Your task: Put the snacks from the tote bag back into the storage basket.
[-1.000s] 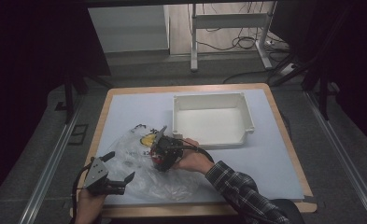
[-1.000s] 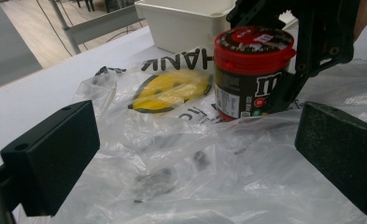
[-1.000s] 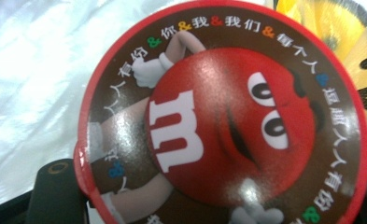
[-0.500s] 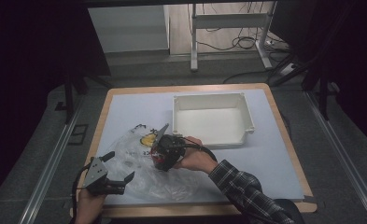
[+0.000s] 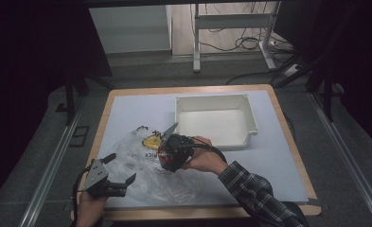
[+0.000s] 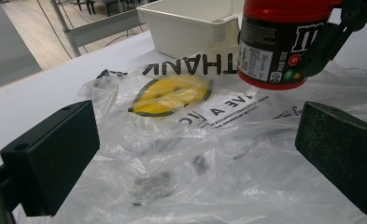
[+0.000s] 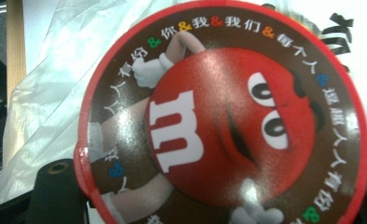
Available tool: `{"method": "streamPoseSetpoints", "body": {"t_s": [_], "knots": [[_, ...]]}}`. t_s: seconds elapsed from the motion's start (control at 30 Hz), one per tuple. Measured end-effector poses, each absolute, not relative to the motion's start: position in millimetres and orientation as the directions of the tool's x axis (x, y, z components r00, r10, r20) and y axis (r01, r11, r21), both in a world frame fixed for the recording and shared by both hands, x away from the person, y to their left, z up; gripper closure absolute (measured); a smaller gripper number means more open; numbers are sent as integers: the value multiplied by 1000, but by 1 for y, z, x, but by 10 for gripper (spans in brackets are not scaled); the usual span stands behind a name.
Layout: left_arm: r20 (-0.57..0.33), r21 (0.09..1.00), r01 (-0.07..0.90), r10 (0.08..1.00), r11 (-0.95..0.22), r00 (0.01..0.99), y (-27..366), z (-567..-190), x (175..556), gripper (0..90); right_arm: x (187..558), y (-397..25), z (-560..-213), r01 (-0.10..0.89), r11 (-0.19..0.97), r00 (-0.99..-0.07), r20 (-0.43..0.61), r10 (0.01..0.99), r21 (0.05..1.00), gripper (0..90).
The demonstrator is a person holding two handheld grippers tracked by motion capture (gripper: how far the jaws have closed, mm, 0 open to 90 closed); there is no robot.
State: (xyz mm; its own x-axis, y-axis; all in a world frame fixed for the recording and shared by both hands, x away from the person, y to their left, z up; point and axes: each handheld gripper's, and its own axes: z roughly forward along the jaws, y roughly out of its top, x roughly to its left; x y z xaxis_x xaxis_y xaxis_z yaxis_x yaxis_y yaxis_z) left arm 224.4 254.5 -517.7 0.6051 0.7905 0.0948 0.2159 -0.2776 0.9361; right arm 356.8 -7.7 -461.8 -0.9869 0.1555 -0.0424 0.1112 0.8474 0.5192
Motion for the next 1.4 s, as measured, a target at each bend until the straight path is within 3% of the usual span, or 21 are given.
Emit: {"method": "streamPoseSetpoints", "body": {"t_s": [1.4], "knots": [[116,943,184,793,-277,599,254,-515,222,0,380,-81,-440,238,826,-943,-81,322,511,256]]}}
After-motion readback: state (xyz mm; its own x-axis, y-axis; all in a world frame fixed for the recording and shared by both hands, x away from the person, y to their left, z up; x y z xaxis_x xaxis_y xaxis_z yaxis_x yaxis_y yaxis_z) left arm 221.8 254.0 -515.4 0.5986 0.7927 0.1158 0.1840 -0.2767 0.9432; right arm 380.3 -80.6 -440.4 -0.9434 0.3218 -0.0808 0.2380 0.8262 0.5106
